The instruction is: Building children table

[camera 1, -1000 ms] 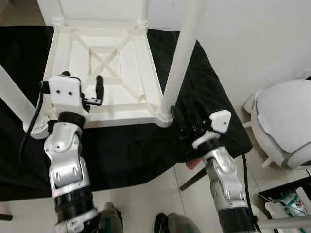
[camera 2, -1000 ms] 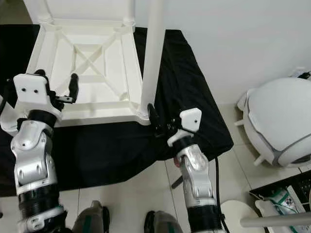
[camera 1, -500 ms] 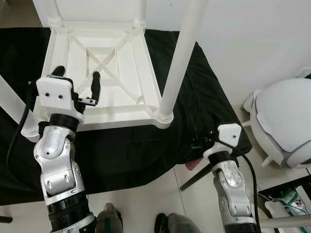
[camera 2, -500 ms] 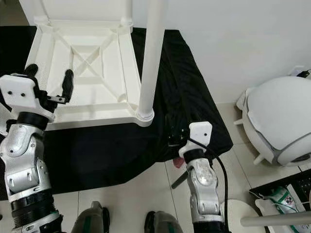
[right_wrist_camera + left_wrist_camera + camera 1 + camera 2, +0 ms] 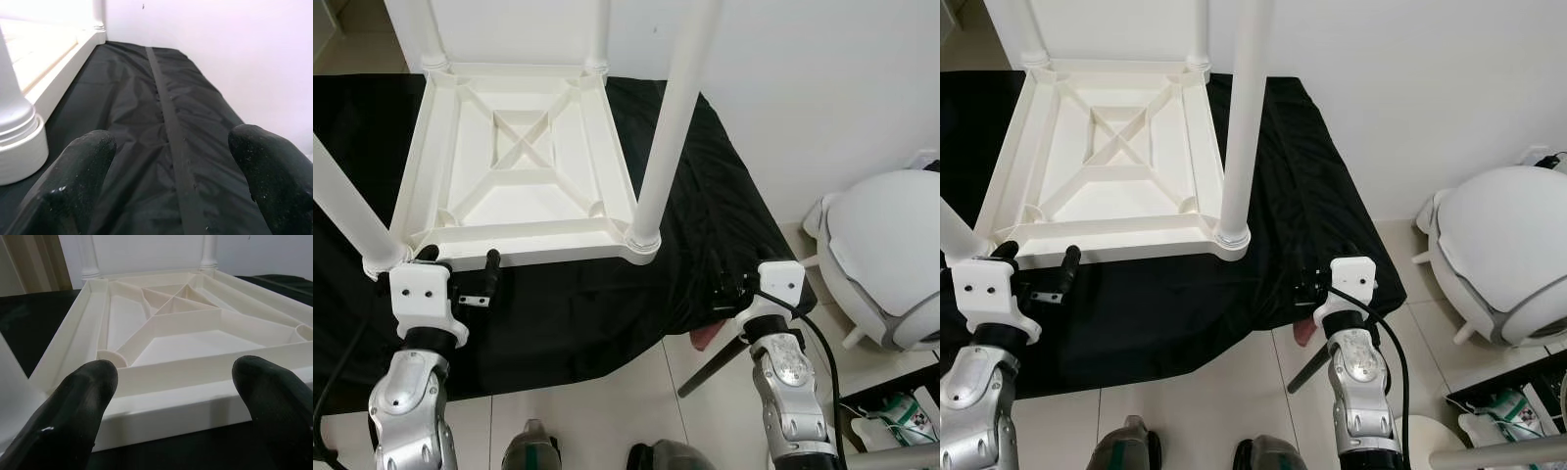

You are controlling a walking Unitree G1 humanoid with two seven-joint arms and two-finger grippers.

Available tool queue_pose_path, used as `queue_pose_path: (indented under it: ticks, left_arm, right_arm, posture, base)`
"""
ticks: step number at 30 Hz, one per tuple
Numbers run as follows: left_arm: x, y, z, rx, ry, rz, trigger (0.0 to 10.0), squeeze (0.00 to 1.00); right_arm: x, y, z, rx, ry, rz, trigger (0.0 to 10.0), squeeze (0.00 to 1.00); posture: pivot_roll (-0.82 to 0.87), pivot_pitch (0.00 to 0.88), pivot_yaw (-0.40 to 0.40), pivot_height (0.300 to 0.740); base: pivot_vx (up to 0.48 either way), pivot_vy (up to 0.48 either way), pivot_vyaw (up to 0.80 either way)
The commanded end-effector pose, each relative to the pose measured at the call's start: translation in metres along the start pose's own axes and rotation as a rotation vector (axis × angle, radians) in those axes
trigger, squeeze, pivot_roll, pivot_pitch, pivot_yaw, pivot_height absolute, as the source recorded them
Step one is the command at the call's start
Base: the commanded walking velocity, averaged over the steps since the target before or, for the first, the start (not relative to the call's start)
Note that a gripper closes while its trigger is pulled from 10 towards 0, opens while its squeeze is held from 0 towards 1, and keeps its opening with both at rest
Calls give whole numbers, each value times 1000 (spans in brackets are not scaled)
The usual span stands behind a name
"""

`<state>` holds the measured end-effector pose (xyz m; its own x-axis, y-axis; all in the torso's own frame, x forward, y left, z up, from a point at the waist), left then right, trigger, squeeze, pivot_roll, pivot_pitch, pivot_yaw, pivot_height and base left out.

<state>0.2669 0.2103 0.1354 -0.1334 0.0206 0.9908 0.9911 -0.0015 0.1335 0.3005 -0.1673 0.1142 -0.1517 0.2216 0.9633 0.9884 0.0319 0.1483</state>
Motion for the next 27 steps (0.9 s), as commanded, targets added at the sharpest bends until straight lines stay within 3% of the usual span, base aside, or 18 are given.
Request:
queue_pose_path:
  ticks: [1, 9, 15, 27]
  left_arm:
    - [-8, 0, -18, 62, -157, -7, 10000, 0]
    - [-3, 1, -20, 55, -160, -33, 10000, 0]
    - [6, 16, -30, 9, -164, -66, 10000, 0]
    - [6, 15, -27, 26, -186, -62, 10000, 0]
  right_arm:
    - [0, 1, -3, -16, -9, 4, 10000, 0]
    - [4, 6, -4, -23, -9, -9, 10000, 0]
    - [20, 26, 6, 28, -20, -80, 10000, 0]
    - [18, 23, 10, 32, -9, -72, 10000, 0]
  posture:
    - [56, 10, -54, 740]
    - [57, 16, -59, 740]
    - [63, 10, -68, 740]
    - [68, 13, -64, 740]
  base:
    - [0, 0, 0]
    - [0, 0, 0]
    - [0, 0, 0]
    - [0, 0, 0]
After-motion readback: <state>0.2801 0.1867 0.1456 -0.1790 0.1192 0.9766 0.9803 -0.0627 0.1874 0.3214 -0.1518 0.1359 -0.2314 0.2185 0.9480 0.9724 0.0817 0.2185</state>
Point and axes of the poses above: a point about 5 cm out from each wrist's last joint towards the gripper, its own y axis pointing out of the wrist towards the gripper, its own x axis along the axis of the wrist's last joint, z = x × y, the point moved 5 cm from there along y, pointing out of the wrist towards the gripper, and after that the axes turned 8 degrees about -y, right-handed, at the moved point
